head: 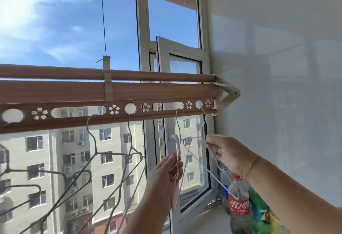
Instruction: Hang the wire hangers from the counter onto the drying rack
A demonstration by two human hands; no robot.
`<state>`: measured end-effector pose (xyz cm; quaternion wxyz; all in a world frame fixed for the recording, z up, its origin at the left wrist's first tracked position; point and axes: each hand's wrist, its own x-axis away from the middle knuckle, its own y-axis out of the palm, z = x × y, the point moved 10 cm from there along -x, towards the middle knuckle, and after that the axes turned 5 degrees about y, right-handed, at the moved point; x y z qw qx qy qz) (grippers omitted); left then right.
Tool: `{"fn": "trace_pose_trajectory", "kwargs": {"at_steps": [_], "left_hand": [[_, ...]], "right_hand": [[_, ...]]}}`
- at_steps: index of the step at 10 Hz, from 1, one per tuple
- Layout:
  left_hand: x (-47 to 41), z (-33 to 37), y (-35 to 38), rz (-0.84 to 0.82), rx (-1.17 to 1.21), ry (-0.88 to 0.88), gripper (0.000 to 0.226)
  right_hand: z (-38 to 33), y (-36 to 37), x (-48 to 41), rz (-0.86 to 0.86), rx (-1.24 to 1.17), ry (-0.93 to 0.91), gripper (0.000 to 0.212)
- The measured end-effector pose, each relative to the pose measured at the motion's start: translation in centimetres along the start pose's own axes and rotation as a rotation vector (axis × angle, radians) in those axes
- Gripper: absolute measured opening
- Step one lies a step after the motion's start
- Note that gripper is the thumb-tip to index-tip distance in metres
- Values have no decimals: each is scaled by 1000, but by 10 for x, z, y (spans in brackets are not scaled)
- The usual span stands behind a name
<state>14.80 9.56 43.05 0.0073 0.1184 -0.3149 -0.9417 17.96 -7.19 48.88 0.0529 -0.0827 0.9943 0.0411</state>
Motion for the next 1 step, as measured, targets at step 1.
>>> {"fn": "trace_pose_trajectory", "kwargs": {"at_steps": [1], "left_hand": [[16,-7,-28,82,-25,45,23]], "right_hand": [[-6,-26,27,233,224,-181,50]]}}
